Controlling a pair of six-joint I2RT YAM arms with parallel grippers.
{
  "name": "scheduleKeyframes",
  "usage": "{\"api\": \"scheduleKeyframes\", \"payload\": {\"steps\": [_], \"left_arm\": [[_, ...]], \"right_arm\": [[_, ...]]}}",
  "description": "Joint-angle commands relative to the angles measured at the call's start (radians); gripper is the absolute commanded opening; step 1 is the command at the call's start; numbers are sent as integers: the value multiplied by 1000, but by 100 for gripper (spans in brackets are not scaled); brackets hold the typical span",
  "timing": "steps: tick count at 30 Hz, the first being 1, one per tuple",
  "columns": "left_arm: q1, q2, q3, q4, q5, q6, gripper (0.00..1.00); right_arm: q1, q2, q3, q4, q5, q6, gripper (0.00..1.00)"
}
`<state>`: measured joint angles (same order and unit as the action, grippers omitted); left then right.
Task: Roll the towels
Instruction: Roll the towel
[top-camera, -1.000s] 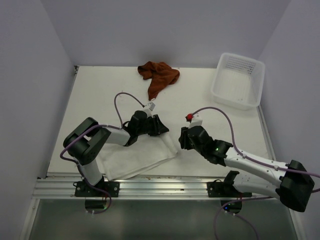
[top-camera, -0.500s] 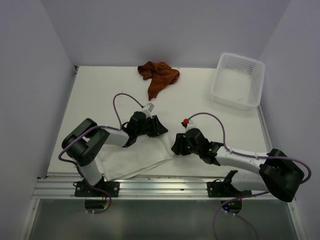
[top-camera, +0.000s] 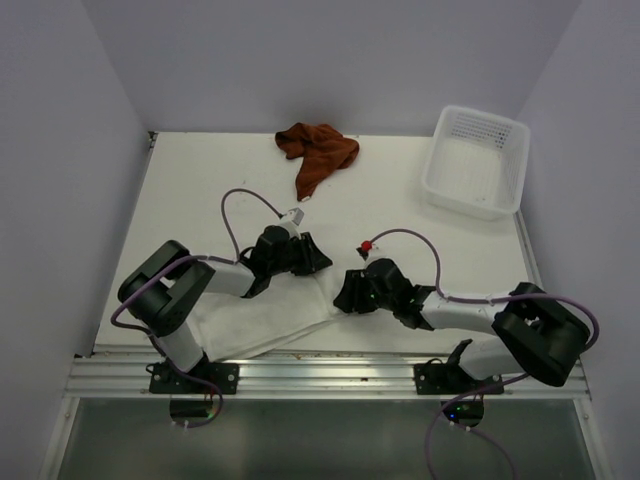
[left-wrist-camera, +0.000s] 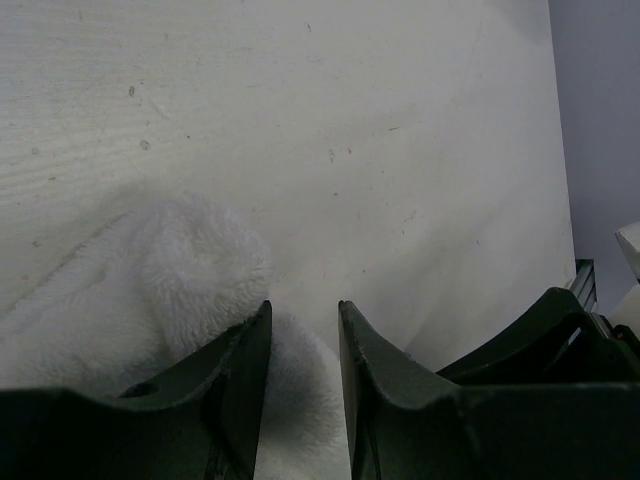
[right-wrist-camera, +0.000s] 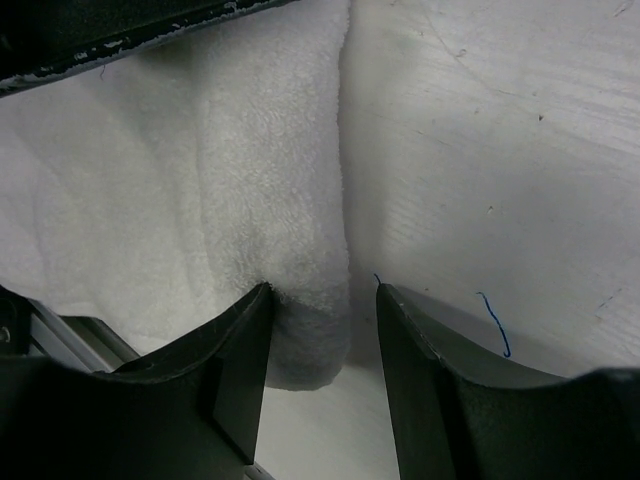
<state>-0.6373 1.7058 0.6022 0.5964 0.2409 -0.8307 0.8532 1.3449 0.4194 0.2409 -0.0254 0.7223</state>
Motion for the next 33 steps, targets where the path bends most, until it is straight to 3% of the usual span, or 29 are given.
{"api": "scheduleKeyframes", "payload": {"steps": [1, 8, 13, 21, 33], "left_arm": [[-2, -2, -36, -78, -57, 2, 38], [-2, -8, -35, -76, -63, -1, 38], [1, -18, -7, -125, -77, 15, 38], [24, -15, 108, -205, -78, 51, 38], [24, -15, 218, -274, -71, 67, 38]], "right_arm": [[0, 36, -34, 60, -39, 31, 49], [0, 89, -57, 106, -68, 45, 30], [10, 42, -47, 31, -4, 0, 0], [110, -72, 59, -271, 283, -184, 0], [299, -4, 163, -391, 617, -258, 0]]}}
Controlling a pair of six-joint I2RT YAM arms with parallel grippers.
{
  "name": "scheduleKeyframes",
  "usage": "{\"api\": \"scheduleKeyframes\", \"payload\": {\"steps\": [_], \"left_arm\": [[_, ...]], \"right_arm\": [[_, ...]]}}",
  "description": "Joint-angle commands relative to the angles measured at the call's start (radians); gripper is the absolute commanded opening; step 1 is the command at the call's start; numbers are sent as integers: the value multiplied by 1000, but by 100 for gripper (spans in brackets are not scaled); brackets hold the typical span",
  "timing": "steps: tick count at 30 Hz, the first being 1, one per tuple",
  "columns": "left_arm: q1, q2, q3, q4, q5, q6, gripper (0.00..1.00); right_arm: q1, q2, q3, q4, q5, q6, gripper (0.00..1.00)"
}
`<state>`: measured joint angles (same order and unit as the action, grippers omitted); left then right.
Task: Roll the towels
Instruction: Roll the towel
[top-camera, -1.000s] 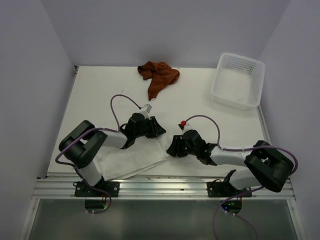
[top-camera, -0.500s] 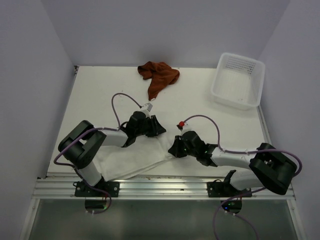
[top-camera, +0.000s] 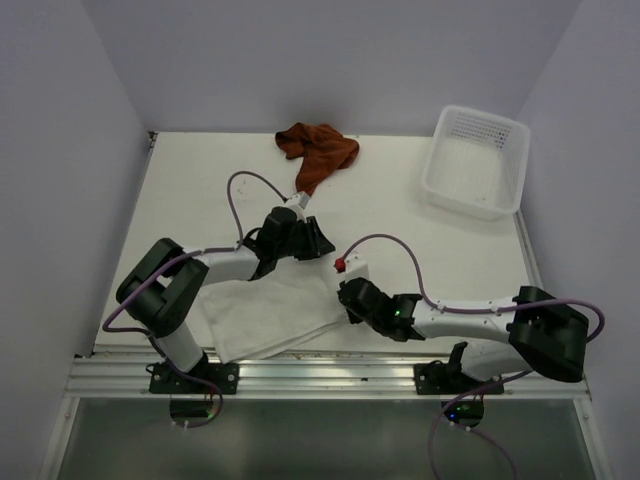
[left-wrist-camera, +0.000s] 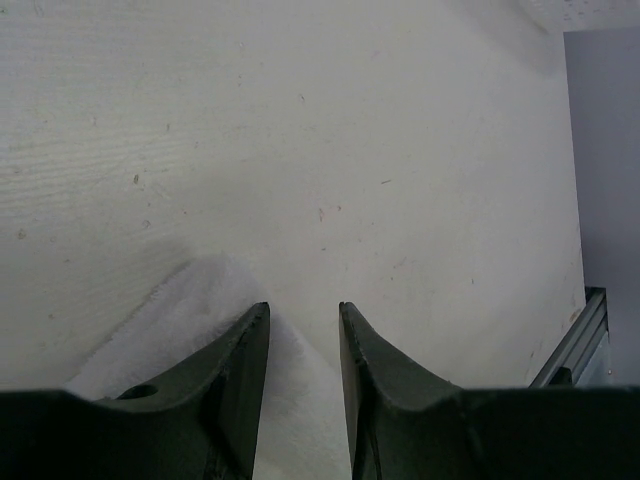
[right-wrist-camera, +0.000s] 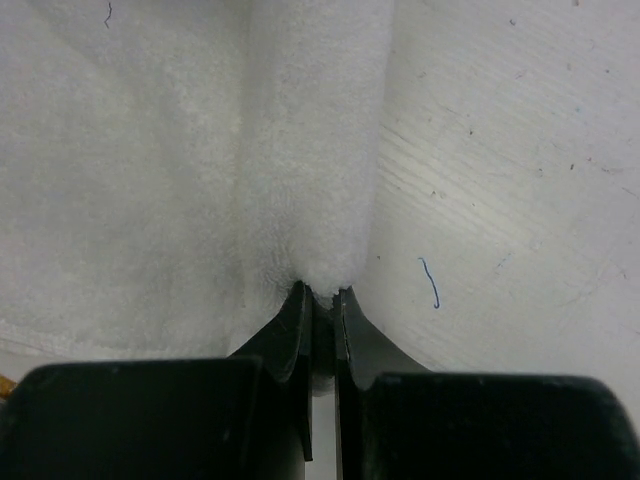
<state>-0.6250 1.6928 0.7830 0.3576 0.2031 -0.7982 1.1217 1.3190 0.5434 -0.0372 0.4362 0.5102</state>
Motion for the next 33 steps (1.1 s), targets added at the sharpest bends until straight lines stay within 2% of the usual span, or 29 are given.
{"api": "scheduleKeyframes", "payload": {"steps": [1, 16, 27, 33], "left_arm": [[10, -5, 41, -39, -33, 36, 38], [8, -25, 85, -43, -11, 31, 39], [8, -68, 119, -72, 10, 42, 40], [-22, -81, 124, -72, 10, 47, 40]], "right_arm": [[39, 28, 50, -124, 173, -45, 0], [145, 169, 237, -342, 416, -87, 0], [268, 341, 337, -444, 550, -107, 0], [314, 428, 447, -530, 579, -99, 0]]}}
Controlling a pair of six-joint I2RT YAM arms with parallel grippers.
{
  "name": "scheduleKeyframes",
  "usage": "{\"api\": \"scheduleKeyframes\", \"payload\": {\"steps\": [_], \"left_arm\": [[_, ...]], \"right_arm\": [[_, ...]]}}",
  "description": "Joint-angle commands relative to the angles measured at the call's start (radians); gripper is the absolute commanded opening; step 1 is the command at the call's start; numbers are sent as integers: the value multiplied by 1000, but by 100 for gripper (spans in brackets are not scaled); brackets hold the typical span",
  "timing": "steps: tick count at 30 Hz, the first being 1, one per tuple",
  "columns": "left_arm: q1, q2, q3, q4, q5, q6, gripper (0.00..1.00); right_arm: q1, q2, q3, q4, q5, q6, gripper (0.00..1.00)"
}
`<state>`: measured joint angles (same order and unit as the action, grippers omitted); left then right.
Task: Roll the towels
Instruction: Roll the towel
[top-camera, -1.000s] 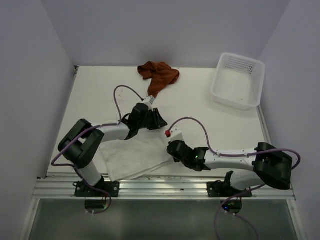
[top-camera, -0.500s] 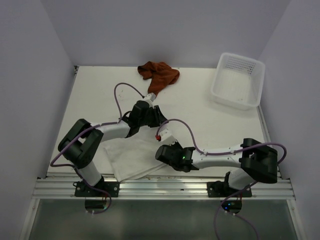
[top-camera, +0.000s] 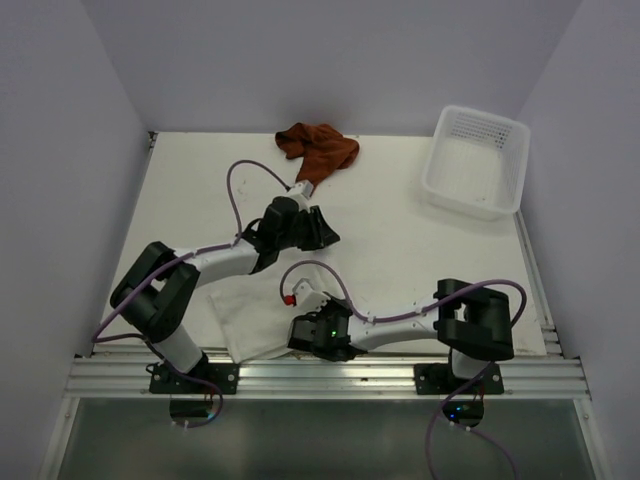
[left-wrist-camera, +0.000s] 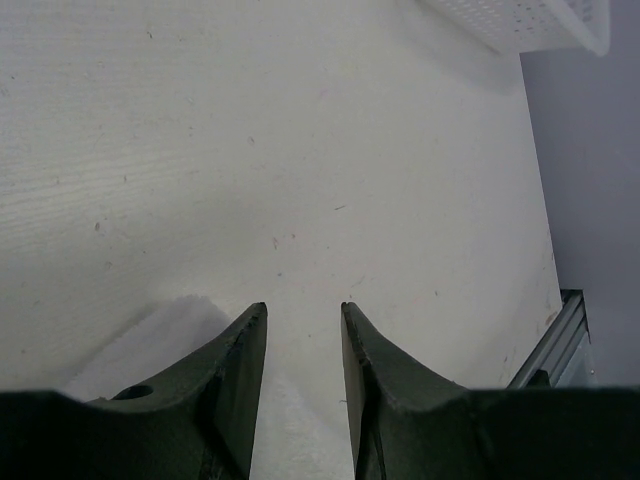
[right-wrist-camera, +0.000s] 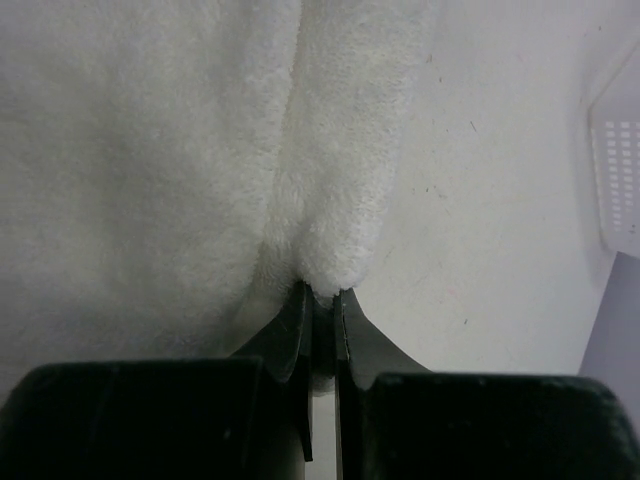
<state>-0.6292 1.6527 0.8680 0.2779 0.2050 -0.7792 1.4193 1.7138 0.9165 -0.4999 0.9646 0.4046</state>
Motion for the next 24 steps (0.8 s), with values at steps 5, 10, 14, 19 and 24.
{"api": "scheduleKeyframes", "payload": {"steps": [5, 10, 14, 19, 24], "left_arm": [[-56, -19, 6, 44, 22, 12, 40], [-73, 7, -47, 87, 31, -22, 40], [-76, 22, -98, 121, 31, -35, 39], [-76, 41, -144, 145, 25, -34, 39], [-72, 53, -210, 184, 1, -34, 39]], "right_arm": [[38, 125, 180, -193, 80, -1, 0], [50, 213, 248, -265, 83, 5, 0], [58, 265, 283, -331, 85, 11, 0], [66, 296, 308, -355, 83, 22, 0], [67, 294, 317, -365, 72, 34, 0]]}}
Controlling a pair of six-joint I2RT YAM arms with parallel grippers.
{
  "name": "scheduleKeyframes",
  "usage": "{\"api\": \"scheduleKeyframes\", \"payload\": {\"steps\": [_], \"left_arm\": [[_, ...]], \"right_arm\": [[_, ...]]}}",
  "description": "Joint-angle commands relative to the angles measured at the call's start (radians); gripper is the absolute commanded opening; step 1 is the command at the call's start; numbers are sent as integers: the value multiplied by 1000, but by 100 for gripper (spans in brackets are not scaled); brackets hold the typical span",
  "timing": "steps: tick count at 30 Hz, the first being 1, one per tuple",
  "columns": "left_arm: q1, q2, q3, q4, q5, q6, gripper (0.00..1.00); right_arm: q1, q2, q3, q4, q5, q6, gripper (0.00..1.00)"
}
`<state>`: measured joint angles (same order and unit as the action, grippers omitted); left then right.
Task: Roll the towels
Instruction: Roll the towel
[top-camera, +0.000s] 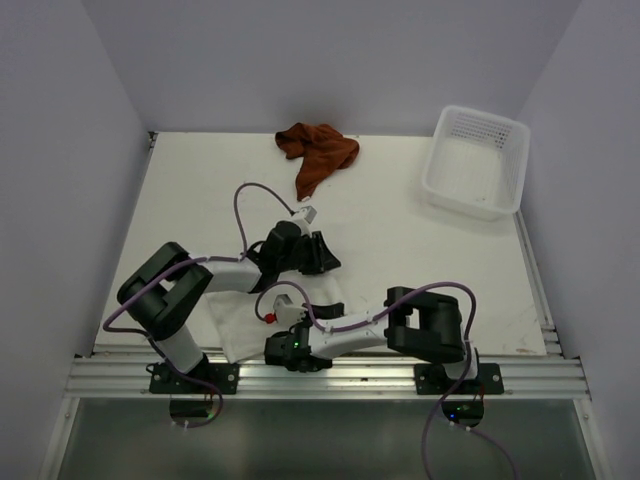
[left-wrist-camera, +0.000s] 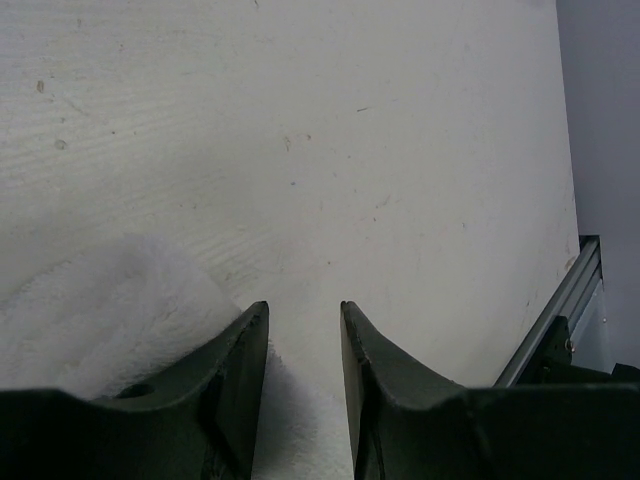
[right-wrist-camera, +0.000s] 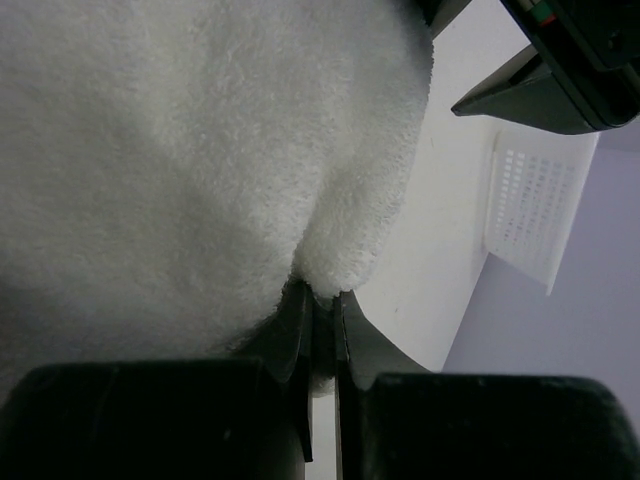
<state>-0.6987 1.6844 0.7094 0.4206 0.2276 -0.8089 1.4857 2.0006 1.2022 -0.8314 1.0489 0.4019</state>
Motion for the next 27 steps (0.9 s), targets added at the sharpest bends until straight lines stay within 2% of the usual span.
{"api": "scheduleKeyframes", "payload": {"steps": [1, 10, 13, 16, 20, 21, 23, 27], "left_arm": [[1, 26, -59, 49, -17, -3, 39], [2, 55, -102, 87, -48, 5, 39], [4, 67, -108, 107, -50, 5, 38], [4, 72, -120, 121, -50, 2, 38], [4, 69, -128, 126, -51, -1, 38], [2, 67, -129, 126, -51, -1, 38], [2, 63, -131, 127, -51, -1, 38], [2, 54, -128, 113, -57, 2, 38]], "right_arm": [[1, 4, 31, -34, -16, 40, 0], [-2, -127, -7, 28, -72, 69, 41], [-1, -178, -4, -52, -34, 135, 45], [-1, -253, -48, -46, -42, 175, 50], [-4, -433, -179, 128, -125, 155, 57], [-16, -526, -243, 168, -176, 149, 58], [-39, -624, -315, 309, -243, 137, 58], [-172, -921, -539, 532, -444, 156, 59]]}}
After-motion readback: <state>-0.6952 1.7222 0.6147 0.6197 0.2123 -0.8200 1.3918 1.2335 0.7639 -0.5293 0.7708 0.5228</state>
